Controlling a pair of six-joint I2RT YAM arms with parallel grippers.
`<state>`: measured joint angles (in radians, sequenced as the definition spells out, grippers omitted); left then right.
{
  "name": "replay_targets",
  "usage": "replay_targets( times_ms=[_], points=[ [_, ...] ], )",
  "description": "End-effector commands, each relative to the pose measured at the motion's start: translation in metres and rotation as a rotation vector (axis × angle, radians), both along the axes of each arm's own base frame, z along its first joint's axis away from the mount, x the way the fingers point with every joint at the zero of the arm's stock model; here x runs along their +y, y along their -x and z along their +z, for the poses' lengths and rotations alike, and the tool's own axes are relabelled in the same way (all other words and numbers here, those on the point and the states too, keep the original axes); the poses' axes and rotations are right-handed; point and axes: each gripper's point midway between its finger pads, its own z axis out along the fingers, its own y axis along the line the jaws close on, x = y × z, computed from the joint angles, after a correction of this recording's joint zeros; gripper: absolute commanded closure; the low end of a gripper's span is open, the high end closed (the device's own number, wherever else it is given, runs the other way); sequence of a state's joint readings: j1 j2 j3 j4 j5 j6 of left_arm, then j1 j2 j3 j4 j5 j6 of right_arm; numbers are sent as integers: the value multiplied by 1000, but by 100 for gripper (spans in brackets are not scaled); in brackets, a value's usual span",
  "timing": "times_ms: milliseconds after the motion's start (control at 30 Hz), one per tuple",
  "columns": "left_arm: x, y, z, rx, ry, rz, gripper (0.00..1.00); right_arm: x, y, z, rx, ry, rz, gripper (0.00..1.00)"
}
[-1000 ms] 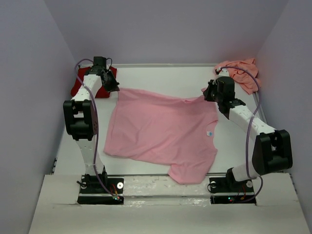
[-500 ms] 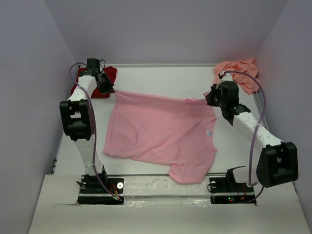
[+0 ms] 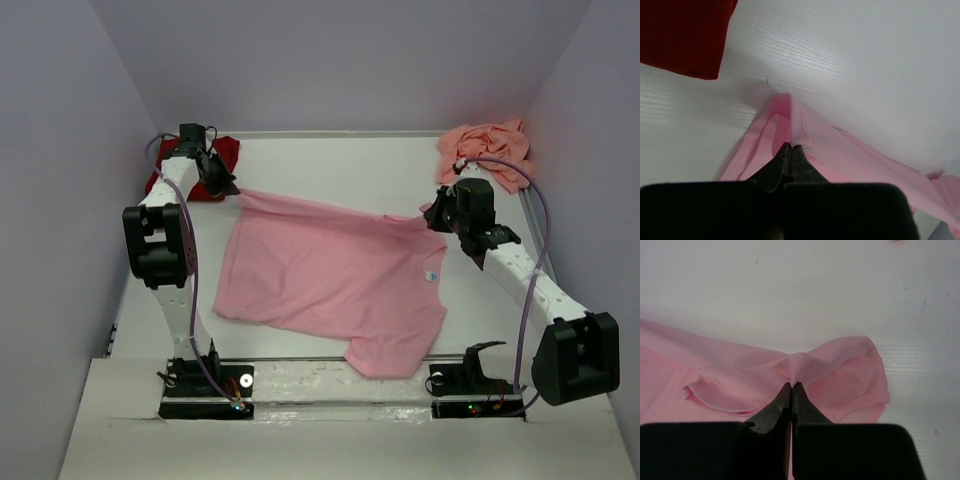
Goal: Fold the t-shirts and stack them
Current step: Fold the tshirt
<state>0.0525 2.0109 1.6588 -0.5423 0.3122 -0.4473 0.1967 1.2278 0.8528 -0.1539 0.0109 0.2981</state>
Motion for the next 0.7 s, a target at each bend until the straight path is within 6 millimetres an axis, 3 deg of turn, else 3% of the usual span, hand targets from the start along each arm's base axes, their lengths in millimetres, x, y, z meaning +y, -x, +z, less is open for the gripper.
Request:
replay_targets(
  times_ms=[0,267,467,667],
  points=[
    [-6,3,9,-12,27,-29,100,0,15,2,9,-24,-7,100],
    [-9,7,4,27,41,-61,100,6,27,-21,106,-27,-4,100],
    [-11,19,0,56,56,-64,100,11,24,-26,139,-37,-6,100],
    [-17,34,-3,85,94,-60,100,18,28,-47,239,-47,14,100]
  ],
)
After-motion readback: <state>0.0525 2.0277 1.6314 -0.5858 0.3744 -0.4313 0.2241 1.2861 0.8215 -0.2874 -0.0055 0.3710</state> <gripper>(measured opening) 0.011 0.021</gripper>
